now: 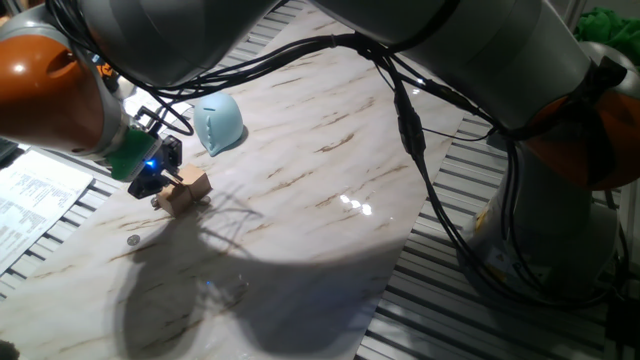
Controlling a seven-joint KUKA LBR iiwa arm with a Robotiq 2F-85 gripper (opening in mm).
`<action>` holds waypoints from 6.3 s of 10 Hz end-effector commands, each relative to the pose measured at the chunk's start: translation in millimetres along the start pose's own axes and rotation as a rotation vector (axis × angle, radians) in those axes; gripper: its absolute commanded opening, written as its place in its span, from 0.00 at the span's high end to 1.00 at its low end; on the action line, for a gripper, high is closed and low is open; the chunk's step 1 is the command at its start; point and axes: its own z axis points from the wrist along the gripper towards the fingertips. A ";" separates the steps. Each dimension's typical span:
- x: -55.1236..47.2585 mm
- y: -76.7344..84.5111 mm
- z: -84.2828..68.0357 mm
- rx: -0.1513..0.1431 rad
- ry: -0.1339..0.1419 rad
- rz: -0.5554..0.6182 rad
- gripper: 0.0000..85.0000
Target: Drop coins into a piggy bank
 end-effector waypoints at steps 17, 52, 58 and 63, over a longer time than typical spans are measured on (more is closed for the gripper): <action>-7.0 -13.0 -15.4 -0.072 0.024 -0.074 1.00; -15.7 -33.7 -25.9 -0.366 -0.004 -0.160 1.00; -15.7 -33.7 -25.9 -0.343 -0.008 -0.155 1.00; -15.7 -33.7 -25.9 -0.357 -0.002 -0.119 1.00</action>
